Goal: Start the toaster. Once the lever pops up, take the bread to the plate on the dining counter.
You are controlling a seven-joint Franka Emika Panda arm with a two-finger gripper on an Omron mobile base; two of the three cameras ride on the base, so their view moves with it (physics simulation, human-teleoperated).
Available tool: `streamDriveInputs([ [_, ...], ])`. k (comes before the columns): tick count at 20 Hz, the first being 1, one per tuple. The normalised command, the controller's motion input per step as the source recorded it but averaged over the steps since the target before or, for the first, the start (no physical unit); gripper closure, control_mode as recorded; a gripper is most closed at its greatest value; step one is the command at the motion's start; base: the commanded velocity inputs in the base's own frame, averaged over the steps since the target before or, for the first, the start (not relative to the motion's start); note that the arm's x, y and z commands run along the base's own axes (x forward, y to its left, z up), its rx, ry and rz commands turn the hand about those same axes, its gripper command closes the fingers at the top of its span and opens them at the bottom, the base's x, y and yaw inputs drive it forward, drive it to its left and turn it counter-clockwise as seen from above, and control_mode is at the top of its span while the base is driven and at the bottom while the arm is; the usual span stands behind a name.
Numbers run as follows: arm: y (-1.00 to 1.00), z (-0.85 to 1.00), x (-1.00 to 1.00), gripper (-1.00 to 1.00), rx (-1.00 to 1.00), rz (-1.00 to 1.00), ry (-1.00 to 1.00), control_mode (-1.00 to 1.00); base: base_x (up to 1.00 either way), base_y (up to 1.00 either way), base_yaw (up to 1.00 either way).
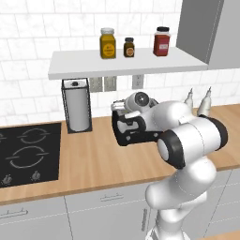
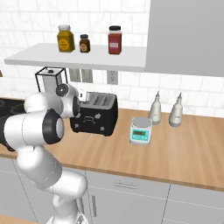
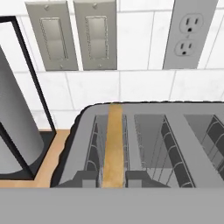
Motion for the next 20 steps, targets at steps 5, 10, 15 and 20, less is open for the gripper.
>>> streamDriveInputs([
  [5,0.0,0.03,-0.08,1.0,0.0,0.0,-0.02,-1.0,0.0,0.0,0.0],
  [10,0.0,0.21,-0.01,1.0,0.0,0.0,-0.01,-1.0,0.0,0.0,0.0],
  [15,0.0,0.48,-0.17,1.0,0.0,0.0,-0.01,-1.0,0.0,0.0,0.0],
  [20,0.0,0.56,-0.22,1.0,0.0,0.0,-0.05,-1.0,0.0,0.0,0.0],
])
